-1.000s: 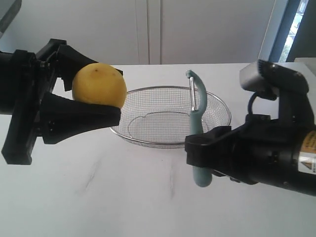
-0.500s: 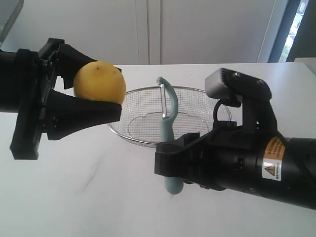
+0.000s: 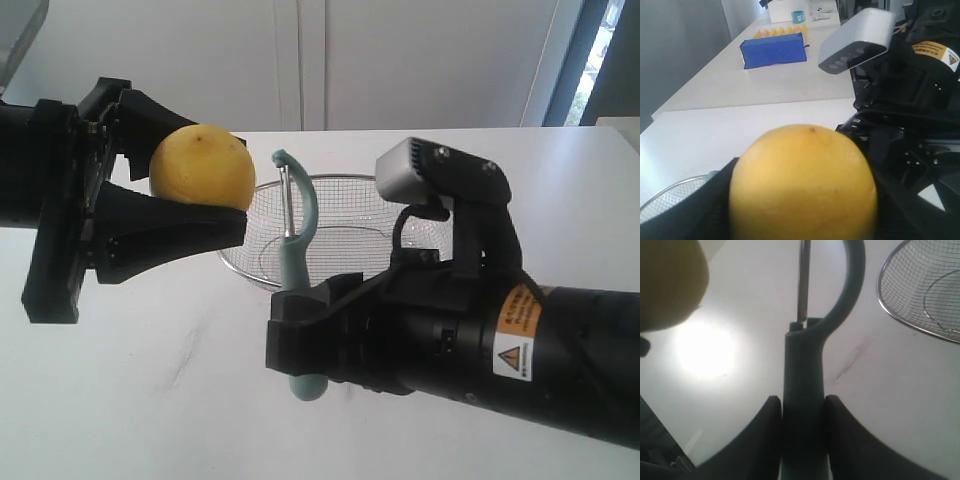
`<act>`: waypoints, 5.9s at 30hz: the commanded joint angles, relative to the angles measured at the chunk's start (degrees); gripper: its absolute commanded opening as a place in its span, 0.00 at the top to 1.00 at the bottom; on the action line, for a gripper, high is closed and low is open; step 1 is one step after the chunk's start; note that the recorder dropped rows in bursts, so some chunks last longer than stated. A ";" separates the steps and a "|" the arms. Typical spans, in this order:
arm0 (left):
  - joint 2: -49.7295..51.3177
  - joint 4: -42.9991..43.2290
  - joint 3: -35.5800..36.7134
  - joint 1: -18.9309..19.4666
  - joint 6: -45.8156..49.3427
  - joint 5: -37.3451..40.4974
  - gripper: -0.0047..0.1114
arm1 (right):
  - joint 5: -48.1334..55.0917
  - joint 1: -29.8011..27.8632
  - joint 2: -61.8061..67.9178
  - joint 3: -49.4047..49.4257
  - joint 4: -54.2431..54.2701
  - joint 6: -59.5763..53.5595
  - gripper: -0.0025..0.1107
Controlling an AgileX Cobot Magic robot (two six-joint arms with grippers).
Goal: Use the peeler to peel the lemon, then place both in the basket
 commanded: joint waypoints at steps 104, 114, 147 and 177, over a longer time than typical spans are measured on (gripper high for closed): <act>-0.64 5.39 -2.16 -0.17 -18.10 -10.62 0.96 | 49.93 3.21 -6.32 -16.47 -52.19 18.90 0.98; -0.64 31.38 -8.76 -0.17 -44.54 -16.10 0.96 | 50.37 3.21 -6.32 -16.47 -52.54 19.39 0.98; -0.64 66.68 -8.98 -14.94 -77.72 -22.35 0.96 | 53.52 -19.28 14.13 -37.22 -9.27 -32.17 0.98; -0.64 65.19 -8.98 -14.94 -77.72 -25.16 0.96 | 42.87 -33.99 25.71 -41.62 8.70 -52.14 0.98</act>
